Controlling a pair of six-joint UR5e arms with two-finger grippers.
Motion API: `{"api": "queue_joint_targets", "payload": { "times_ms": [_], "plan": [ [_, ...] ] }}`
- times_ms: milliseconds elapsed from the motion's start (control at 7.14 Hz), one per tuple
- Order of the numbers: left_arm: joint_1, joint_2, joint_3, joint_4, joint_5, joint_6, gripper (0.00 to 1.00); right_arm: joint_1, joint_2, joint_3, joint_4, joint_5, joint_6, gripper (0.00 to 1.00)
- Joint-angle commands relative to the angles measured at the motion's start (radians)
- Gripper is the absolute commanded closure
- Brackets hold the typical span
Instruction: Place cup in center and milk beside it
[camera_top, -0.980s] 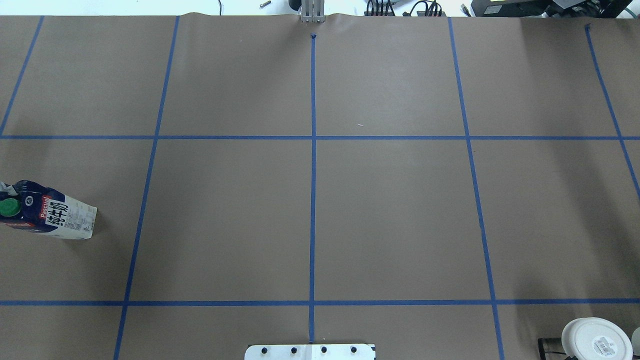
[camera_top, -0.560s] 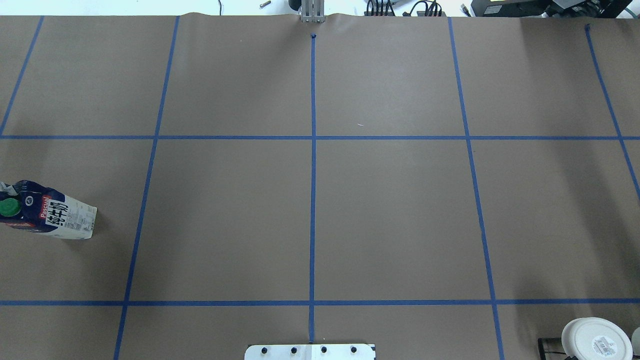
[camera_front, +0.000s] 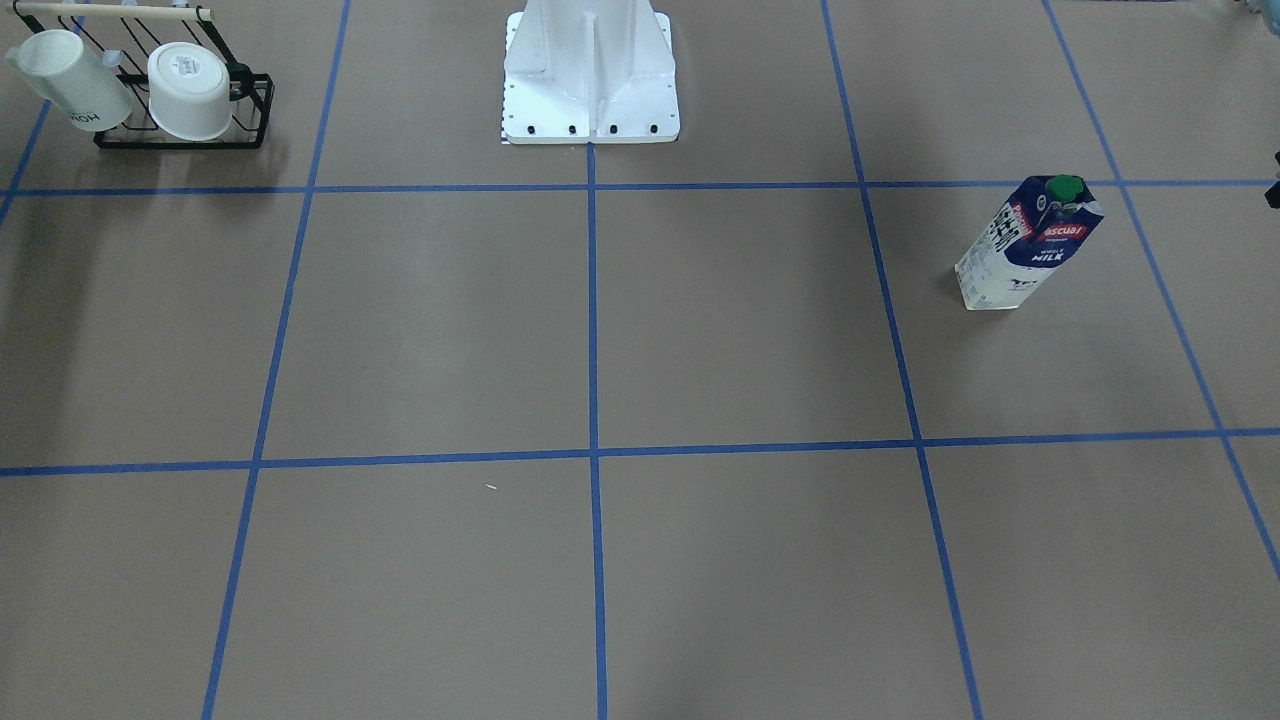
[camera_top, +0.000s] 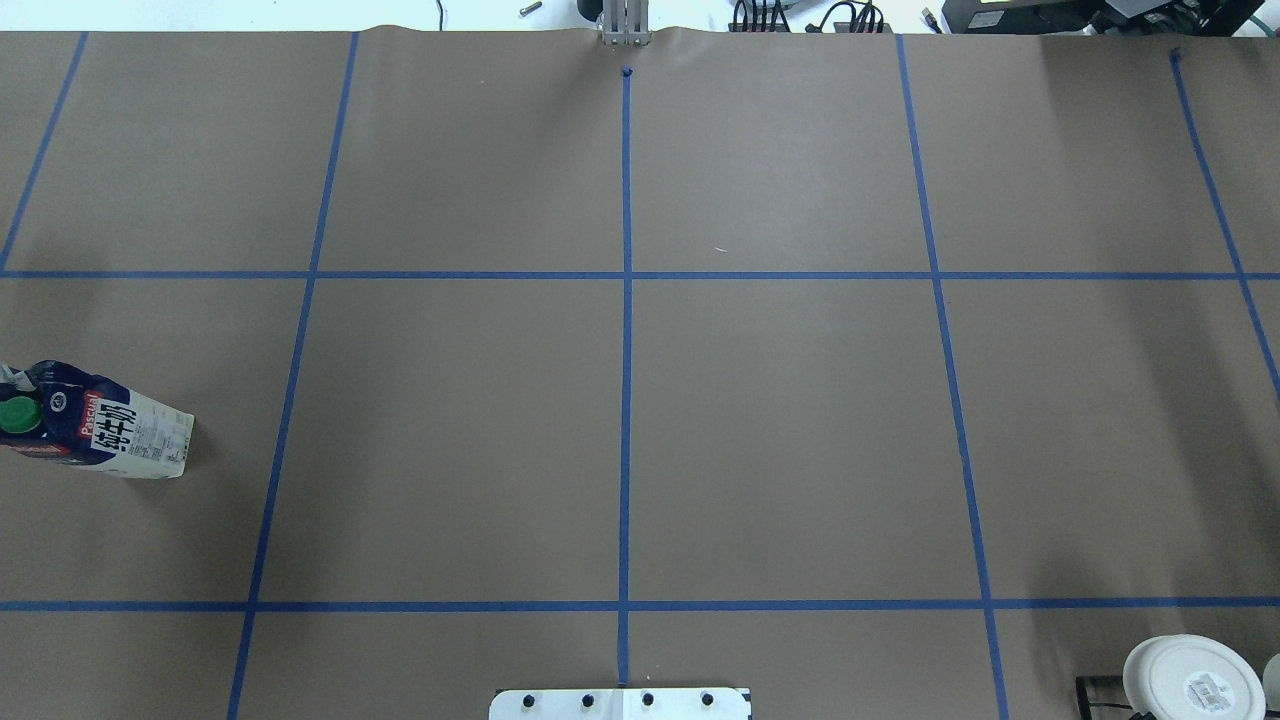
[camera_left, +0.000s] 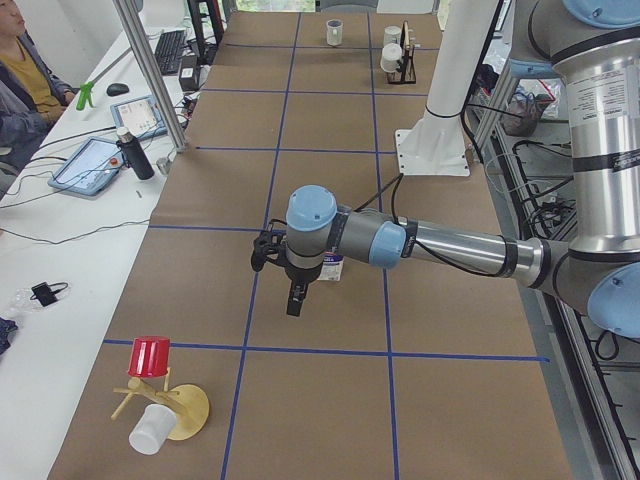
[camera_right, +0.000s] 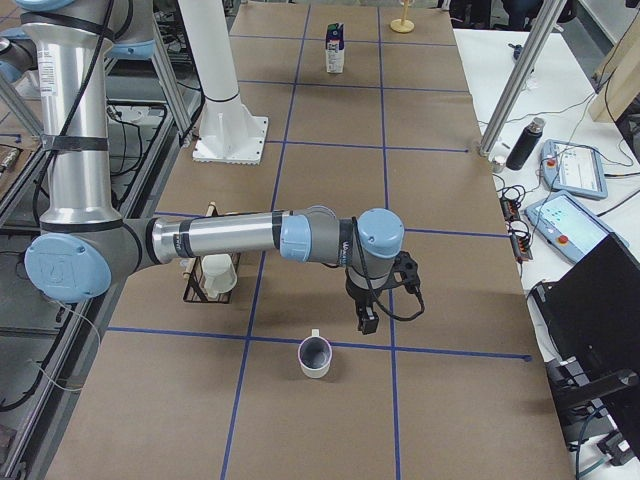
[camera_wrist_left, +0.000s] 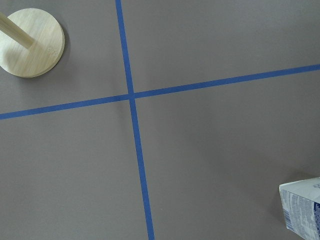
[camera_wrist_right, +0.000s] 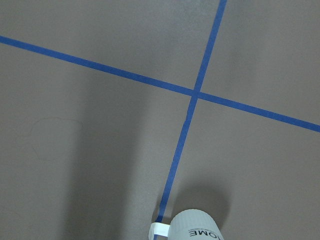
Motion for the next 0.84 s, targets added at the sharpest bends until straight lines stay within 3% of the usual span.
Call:
{"api": "queue_joint_targets", "payload": {
  "times_ms": [0,420,700],
  "plan": [
    [0.000,0.000,-0.008,-0.023,-0.004,-0.002,0.02,-0.016,-0.055,-0.032,0.075,-0.010,0.001,0.00],
    [-0.003,0.000,-0.017,-0.032,-0.004,-0.002,0.02,-0.031,-0.067,-0.242,0.237,-0.011,0.010,0.01],
    [-0.002,0.000,-0.014,-0.032,-0.004,-0.002,0.02,-0.033,-0.122,-0.261,0.307,-0.011,0.024,0.01]
  ]
}}
